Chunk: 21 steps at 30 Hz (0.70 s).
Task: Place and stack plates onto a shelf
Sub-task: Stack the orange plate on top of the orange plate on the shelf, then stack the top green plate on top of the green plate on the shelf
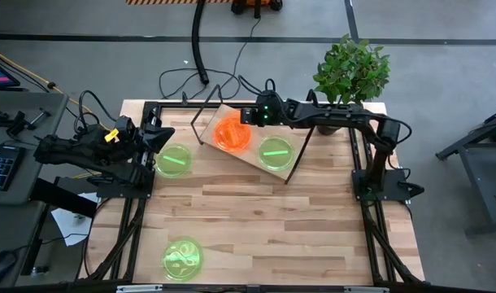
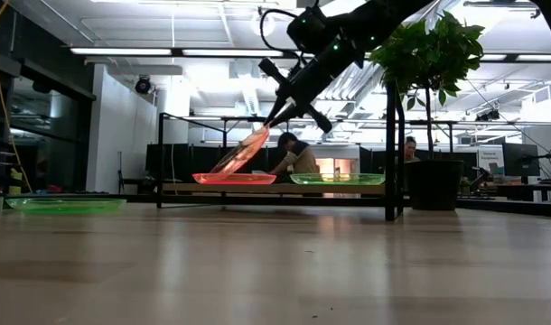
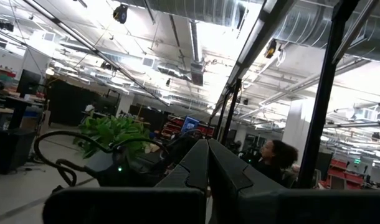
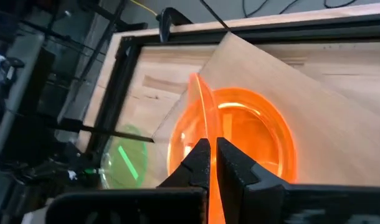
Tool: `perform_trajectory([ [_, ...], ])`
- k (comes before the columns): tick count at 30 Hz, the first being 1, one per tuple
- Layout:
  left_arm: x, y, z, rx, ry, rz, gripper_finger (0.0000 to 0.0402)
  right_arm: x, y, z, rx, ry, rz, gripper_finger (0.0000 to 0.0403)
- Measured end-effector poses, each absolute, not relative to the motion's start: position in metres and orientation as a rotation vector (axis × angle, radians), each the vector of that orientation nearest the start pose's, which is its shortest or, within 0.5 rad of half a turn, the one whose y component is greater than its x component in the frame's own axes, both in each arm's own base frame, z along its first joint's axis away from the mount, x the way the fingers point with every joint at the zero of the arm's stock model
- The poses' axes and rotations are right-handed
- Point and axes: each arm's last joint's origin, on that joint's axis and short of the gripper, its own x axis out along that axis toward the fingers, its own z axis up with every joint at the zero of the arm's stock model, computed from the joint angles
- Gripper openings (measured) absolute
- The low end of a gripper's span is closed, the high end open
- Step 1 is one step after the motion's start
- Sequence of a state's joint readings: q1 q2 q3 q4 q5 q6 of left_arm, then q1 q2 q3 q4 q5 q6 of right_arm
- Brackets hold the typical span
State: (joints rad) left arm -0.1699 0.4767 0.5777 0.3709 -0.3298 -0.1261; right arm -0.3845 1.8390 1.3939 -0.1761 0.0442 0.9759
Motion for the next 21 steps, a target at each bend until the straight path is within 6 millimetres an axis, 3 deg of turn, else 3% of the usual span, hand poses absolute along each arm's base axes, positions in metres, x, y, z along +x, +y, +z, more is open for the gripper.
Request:
perform_trajectory([
  [12,0.108,-0.009,0.352,-0.241,-0.469,0.128,0.0000,0.398,-0.154,0.234,1.066,0.357,-0.675,0.0008],
  [16,0.108,-0.009,0.352,-0.242,-0.469,0.128,0.0000,0.398,-0.154,0.233,1.057,0.356,-0.682,0.0048],
  [21,0.108,-0.009,0.352,-0.242,-0.468,0.127,0.0000,0.398,-0.155,0.234,1.041,0.360,-0.662,0.0132],
])
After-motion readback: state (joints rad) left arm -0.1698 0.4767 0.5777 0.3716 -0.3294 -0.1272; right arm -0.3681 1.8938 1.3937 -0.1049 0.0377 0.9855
